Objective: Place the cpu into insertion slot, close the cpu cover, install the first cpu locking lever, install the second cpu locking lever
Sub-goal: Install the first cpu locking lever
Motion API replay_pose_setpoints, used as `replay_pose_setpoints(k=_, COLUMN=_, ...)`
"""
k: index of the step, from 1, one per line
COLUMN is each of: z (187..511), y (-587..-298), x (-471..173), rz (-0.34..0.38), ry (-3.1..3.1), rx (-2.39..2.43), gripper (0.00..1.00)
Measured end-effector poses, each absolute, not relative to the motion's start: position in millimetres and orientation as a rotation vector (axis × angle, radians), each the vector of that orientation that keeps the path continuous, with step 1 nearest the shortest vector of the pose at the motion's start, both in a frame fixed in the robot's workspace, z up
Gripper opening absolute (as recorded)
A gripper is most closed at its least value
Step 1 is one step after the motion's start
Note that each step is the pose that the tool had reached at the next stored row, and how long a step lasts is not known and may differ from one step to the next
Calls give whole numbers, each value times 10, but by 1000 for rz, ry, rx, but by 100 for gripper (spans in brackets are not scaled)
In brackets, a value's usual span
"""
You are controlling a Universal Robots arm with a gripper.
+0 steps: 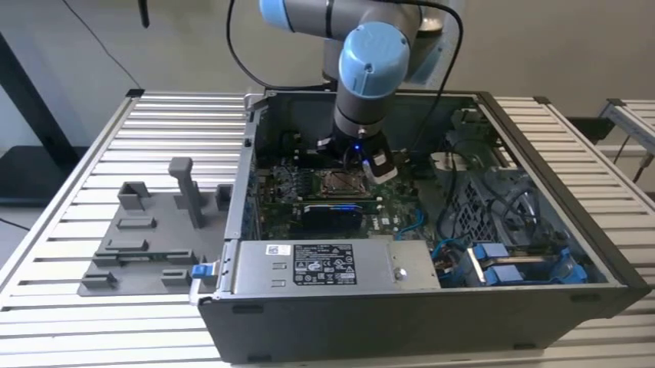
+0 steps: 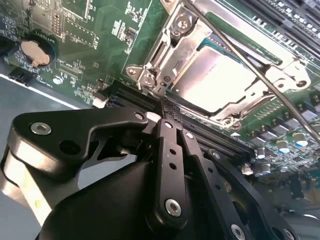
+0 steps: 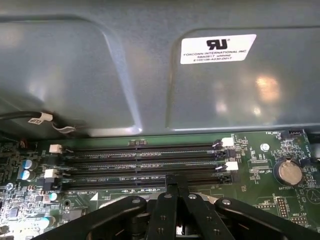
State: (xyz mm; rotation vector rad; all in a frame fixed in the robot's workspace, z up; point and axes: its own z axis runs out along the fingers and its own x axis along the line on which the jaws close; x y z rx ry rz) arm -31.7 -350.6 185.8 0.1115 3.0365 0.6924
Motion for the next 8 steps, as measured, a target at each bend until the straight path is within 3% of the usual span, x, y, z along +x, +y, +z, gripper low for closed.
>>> replay_pose_setpoints(k=5, z=1847, y=-3506, x=-312, rz=755, ry=3023, rx=113, gripper=11)
replay_pose_setpoints(k=8, z=1879, y=-3505, x=-311, rz=758, ry=3023, rx=113, gripper=11)
